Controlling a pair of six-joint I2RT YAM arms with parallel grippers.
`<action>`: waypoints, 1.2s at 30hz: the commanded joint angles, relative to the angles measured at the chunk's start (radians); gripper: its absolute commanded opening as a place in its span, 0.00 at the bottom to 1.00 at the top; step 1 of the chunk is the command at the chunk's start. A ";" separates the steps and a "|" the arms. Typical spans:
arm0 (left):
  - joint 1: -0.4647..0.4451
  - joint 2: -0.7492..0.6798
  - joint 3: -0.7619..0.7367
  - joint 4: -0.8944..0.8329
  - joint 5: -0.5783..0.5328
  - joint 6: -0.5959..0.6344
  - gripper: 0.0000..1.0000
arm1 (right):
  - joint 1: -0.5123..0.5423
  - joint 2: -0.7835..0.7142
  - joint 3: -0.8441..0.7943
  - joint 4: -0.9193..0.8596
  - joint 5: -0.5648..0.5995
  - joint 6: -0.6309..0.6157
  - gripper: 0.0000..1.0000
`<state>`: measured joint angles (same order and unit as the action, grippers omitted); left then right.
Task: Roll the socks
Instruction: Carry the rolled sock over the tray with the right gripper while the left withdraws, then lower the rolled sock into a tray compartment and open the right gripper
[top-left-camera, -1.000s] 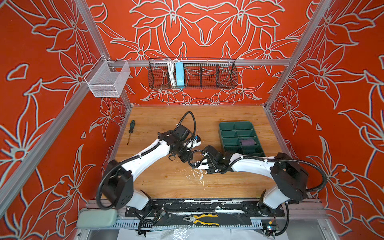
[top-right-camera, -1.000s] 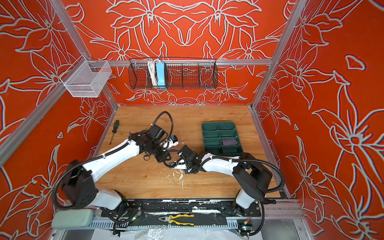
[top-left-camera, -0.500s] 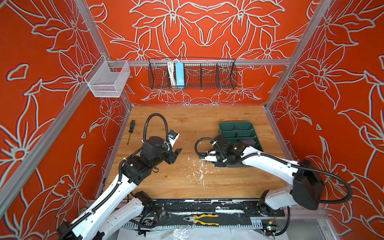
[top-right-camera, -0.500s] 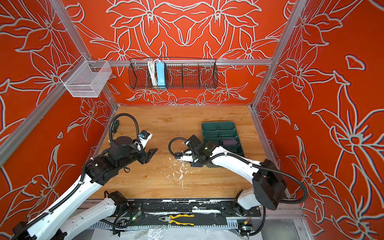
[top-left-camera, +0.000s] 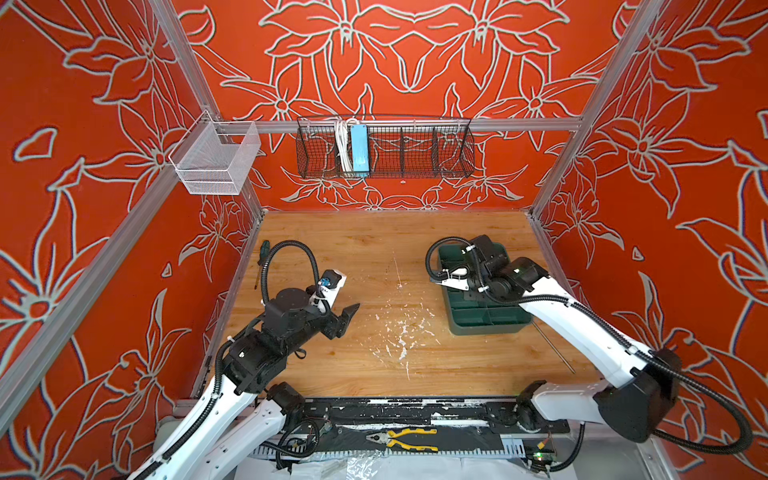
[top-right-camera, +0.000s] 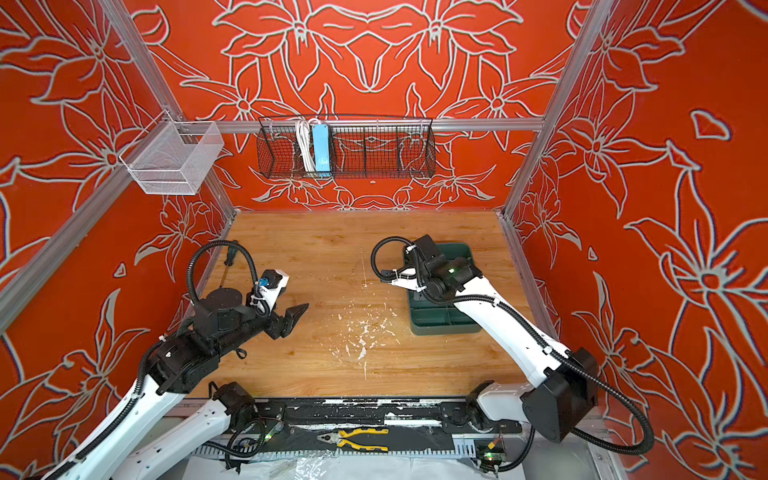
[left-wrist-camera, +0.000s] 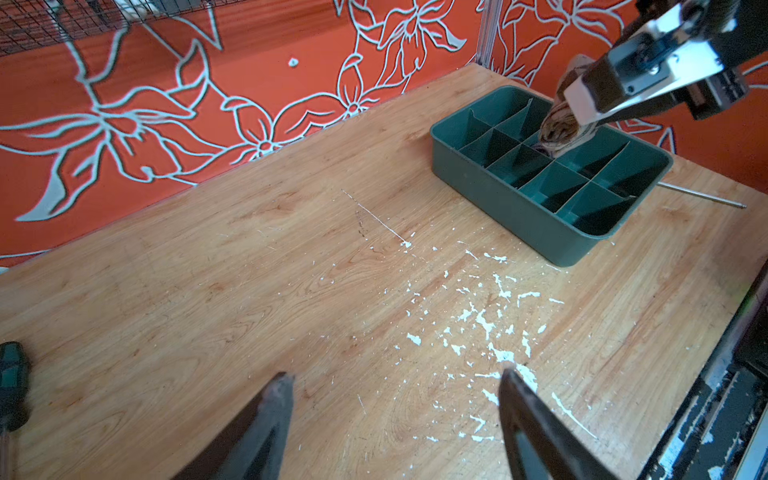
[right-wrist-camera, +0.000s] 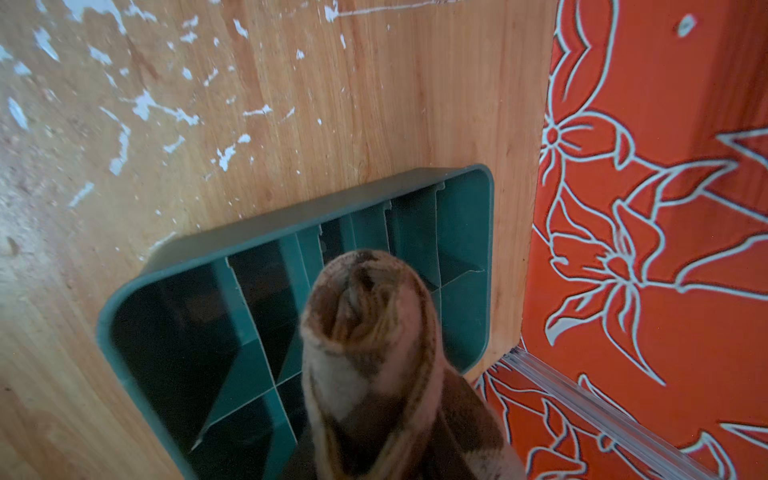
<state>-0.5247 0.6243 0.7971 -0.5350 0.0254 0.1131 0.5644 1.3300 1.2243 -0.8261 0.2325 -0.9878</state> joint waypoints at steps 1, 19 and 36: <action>0.002 -0.013 -0.018 -0.007 0.010 -0.019 0.76 | -0.012 0.034 -0.057 0.036 0.098 -0.115 0.00; 0.000 -0.017 -0.015 -0.013 0.045 -0.027 0.77 | -0.032 0.164 -0.224 0.087 0.004 -0.148 0.00; 0.002 -0.040 -0.016 -0.032 0.008 0.000 0.79 | 0.017 0.469 0.044 -0.141 -0.361 0.038 0.00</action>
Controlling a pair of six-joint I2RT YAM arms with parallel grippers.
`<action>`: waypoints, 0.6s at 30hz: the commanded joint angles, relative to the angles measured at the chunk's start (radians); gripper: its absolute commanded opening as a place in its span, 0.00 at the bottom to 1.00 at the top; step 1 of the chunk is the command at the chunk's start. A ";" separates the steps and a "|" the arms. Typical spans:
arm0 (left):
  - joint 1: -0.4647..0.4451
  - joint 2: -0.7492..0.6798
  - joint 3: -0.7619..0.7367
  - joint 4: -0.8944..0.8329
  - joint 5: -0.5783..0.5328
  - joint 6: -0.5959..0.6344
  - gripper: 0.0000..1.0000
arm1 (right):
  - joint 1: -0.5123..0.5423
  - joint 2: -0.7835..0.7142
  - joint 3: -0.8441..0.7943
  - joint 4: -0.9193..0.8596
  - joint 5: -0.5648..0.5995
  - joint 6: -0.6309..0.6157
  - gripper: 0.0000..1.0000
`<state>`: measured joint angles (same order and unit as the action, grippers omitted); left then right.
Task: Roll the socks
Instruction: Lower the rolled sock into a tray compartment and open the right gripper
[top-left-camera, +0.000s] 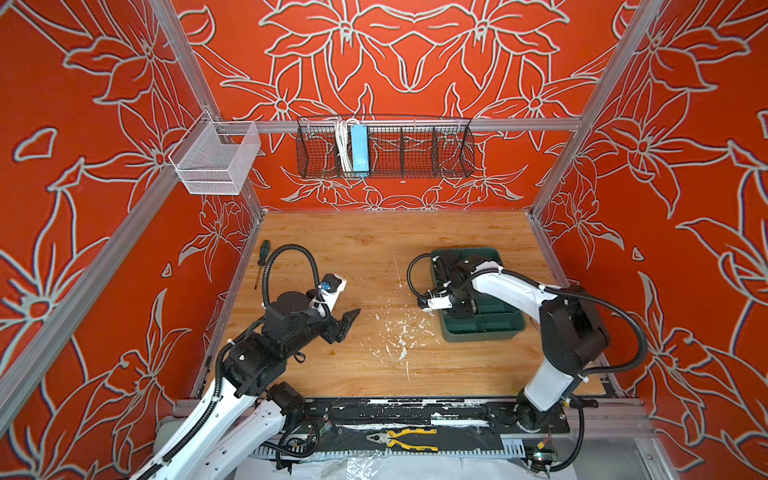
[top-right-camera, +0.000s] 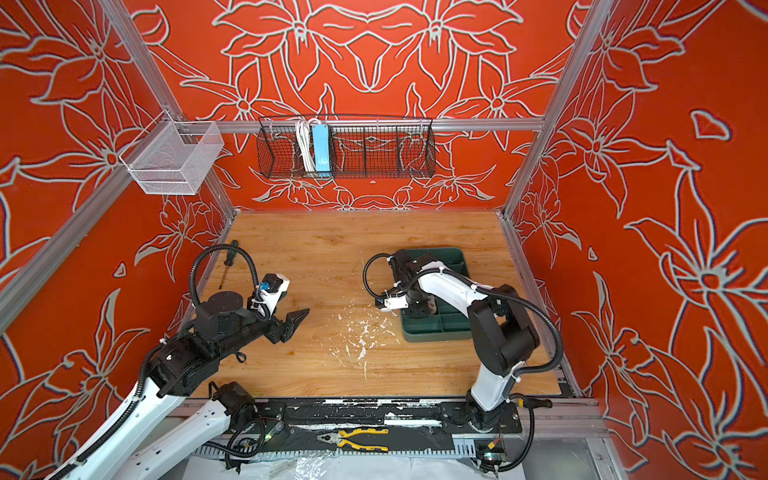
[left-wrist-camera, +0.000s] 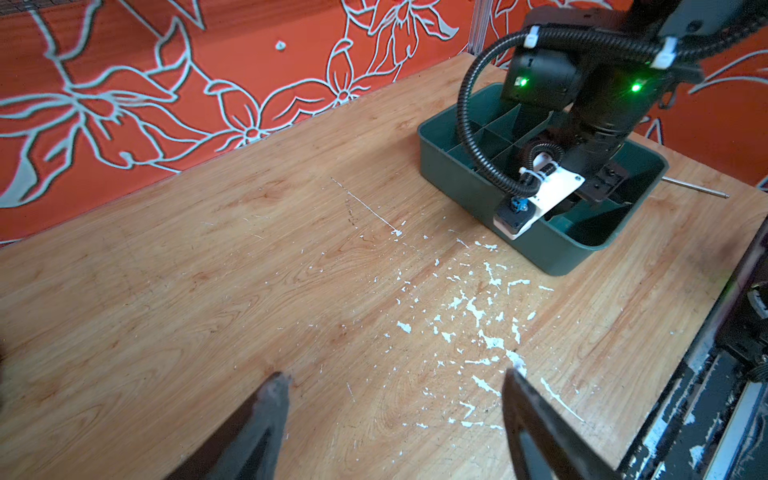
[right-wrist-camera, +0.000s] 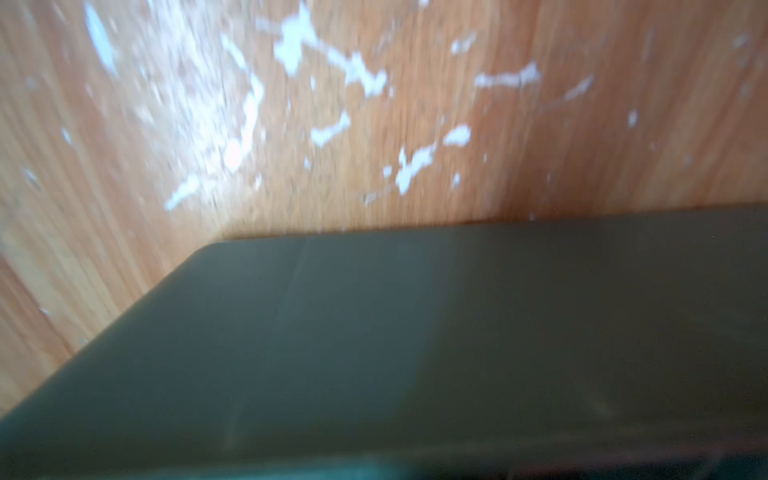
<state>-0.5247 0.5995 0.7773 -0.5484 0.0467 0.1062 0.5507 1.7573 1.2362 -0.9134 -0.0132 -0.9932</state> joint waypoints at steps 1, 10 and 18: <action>0.001 -0.018 0.005 -0.021 -0.018 0.011 0.79 | 0.045 0.057 0.043 -0.039 -0.119 0.046 0.00; 0.001 -0.019 0.016 -0.035 -0.065 0.024 0.80 | 0.144 0.273 0.281 0.027 -0.148 0.167 0.24; 0.002 -0.023 0.025 -0.040 -0.103 0.030 0.81 | 0.205 0.428 0.481 0.020 -0.110 0.193 0.45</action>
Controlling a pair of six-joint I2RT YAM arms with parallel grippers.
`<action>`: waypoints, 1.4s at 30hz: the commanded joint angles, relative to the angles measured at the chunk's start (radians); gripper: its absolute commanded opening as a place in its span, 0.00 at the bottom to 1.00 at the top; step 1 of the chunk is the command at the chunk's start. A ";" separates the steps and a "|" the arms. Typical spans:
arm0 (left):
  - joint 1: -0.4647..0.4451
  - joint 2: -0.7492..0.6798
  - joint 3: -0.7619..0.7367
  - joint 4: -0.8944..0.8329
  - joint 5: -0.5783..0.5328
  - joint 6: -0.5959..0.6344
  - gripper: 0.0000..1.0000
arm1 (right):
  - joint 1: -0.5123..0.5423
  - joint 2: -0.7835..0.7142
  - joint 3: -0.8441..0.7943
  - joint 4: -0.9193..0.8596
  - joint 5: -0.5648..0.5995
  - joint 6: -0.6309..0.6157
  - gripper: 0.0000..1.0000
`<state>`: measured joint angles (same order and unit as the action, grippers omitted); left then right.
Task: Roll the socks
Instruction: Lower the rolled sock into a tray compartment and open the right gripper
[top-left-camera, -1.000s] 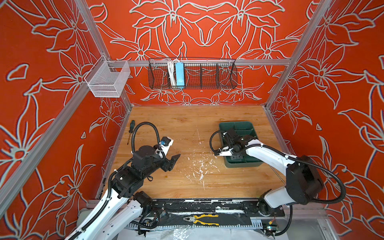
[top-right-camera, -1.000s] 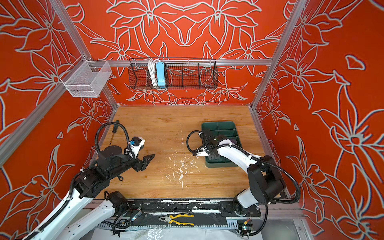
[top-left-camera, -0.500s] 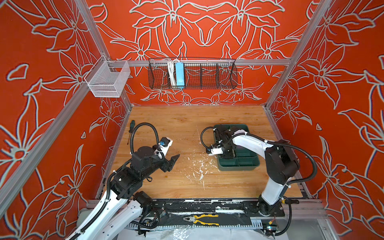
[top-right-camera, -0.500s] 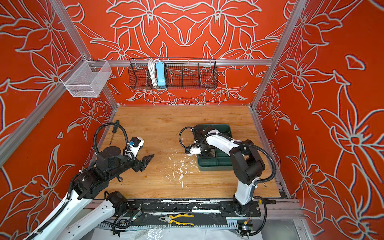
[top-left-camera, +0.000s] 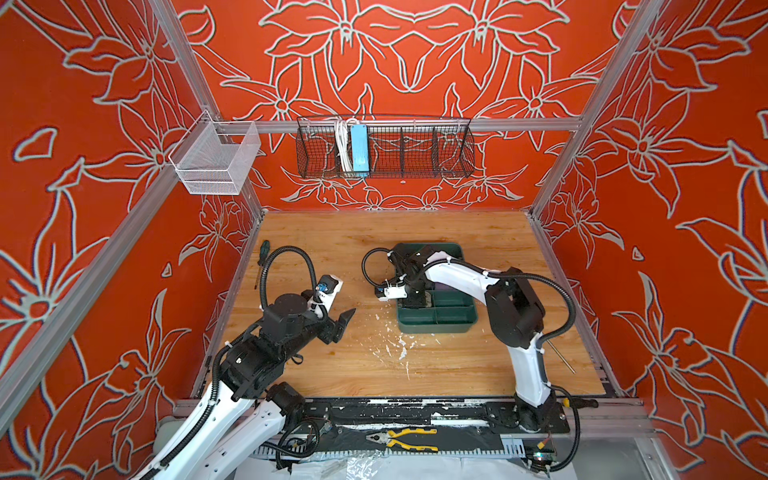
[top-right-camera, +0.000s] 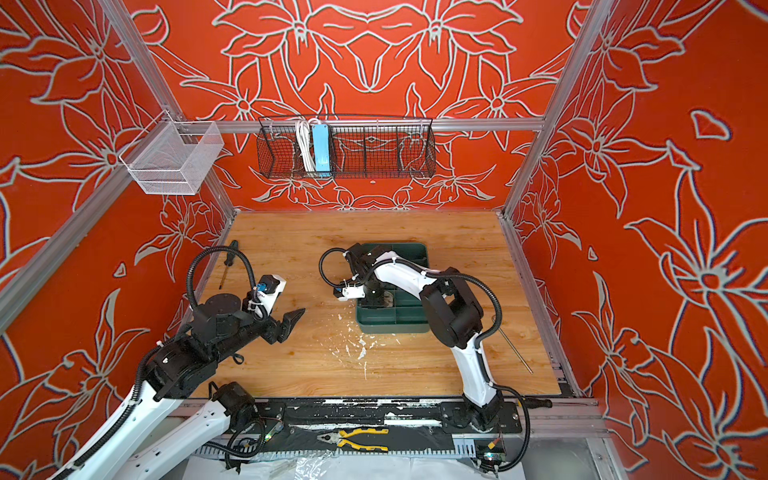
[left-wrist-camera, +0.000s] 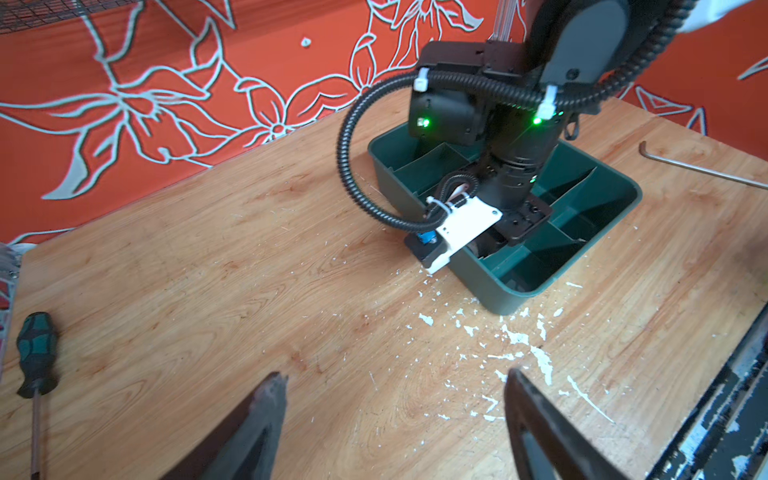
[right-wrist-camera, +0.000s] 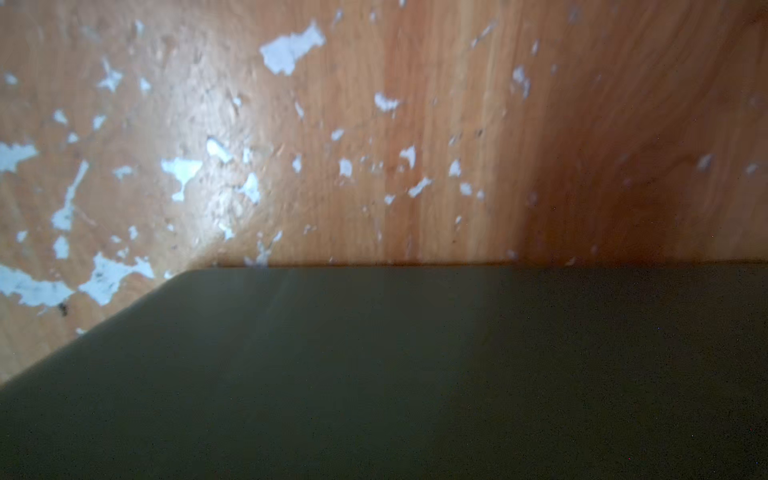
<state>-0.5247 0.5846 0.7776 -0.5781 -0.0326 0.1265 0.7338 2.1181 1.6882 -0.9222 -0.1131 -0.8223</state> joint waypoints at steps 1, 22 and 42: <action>0.002 -0.009 0.028 -0.015 -0.028 0.010 0.81 | 0.024 0.072 0.038 0.028 -0.003 0.023 0.50; 0.001 -0.002 0.035 -0.016 -0.078 0.006 0.82 | 0.041 -0.062 0.117 -0.059 0.077 -0.046 0.79; 0.235 0.258 -0.028 0.313 -0.374 -0.287 0.99 | -0.415 -0.981 -0.781 0.975 0.140 0.714 0.98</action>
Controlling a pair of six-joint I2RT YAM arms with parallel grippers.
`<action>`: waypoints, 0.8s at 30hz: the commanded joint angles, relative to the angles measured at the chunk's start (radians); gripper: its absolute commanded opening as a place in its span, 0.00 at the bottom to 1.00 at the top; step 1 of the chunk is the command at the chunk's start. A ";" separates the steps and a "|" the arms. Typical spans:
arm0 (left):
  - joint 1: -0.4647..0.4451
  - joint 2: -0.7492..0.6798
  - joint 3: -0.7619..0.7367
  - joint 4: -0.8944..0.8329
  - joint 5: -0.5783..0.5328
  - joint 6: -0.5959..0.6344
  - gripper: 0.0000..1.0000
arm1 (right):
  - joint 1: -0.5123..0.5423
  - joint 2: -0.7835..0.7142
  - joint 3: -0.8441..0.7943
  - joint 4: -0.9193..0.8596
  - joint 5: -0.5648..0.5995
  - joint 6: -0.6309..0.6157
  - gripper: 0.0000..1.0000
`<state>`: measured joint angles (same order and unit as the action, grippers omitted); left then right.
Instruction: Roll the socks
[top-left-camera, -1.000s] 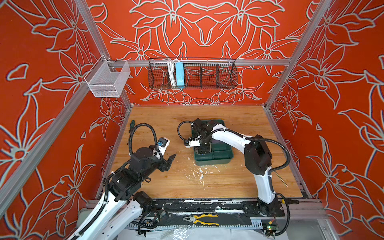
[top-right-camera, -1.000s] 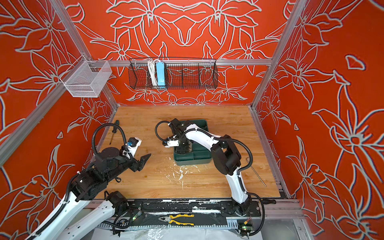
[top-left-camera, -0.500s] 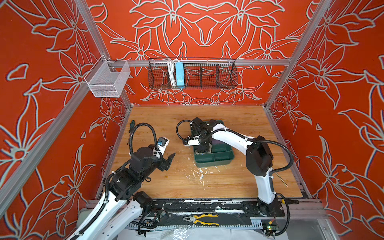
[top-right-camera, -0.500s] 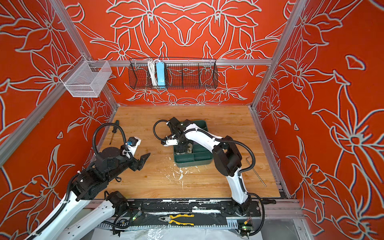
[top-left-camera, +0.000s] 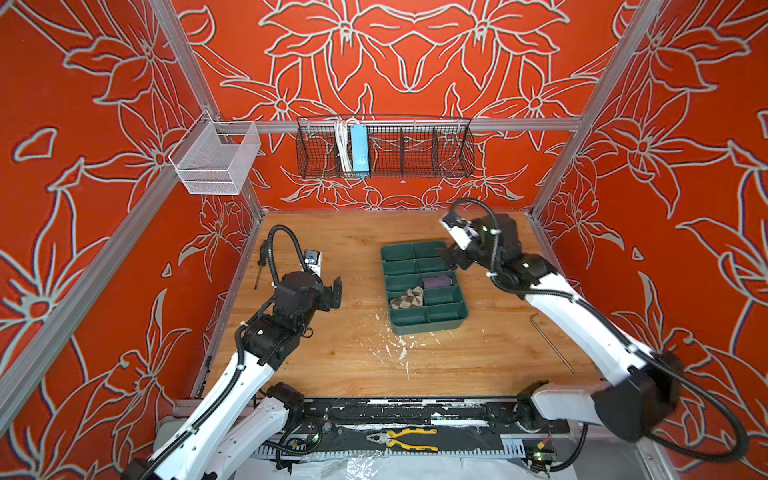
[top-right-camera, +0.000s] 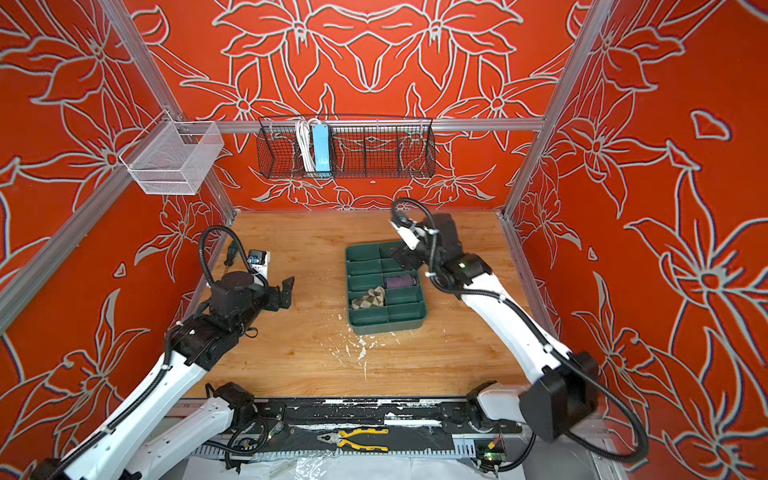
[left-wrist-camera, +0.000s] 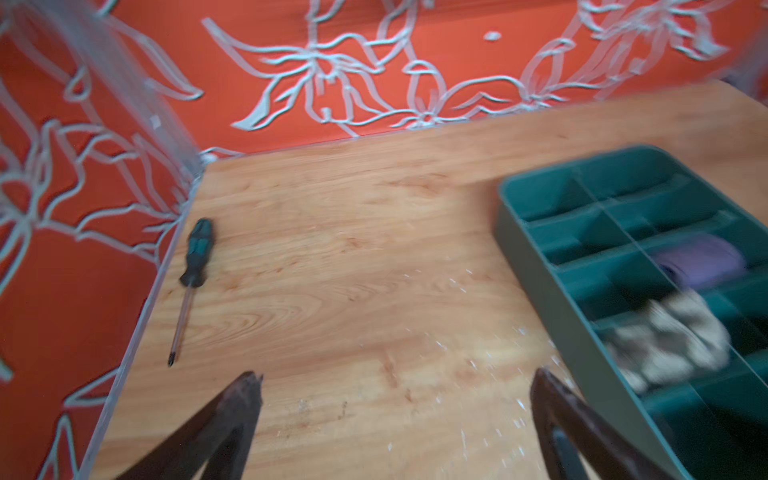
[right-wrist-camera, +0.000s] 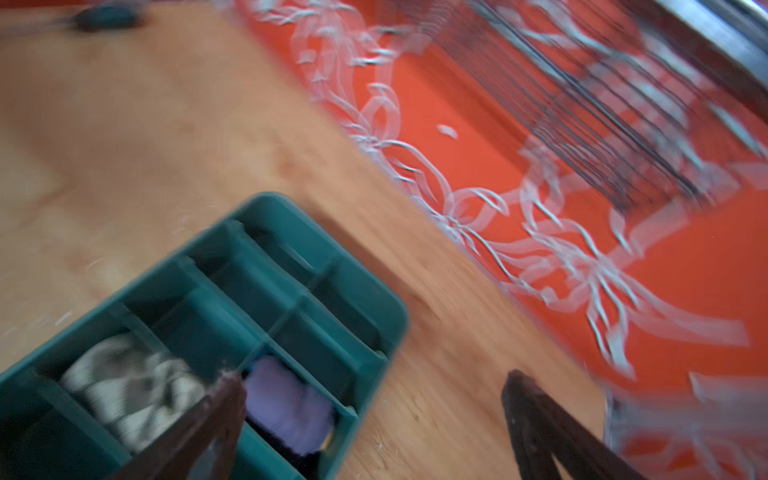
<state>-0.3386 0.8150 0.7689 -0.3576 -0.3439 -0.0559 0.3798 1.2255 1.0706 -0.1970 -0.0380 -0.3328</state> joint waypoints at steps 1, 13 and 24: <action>0.073 0.047 -0.026 0.111 -0.051 -0.109 0.98 | -0.103 -0.143 -0.251 0.296 0.106 0.264 0.98; 0.258 0.257 -0.250 0.342 -0.076 -0.146 0.99 | -0.231 -0.611 -0.932 0.612 0.397 0.275 0.98; 0.300 0.369 -0.410 0.826 0.165 0.044 0.98 | -0.249 -0.103 -0.873 0.960 0.327 0.314 0.98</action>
<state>-0.0589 1.1519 0.3458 0.3149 -0.2909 -0.0792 0.1387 1.0378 0.1425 0.5964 0.3115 -0.0555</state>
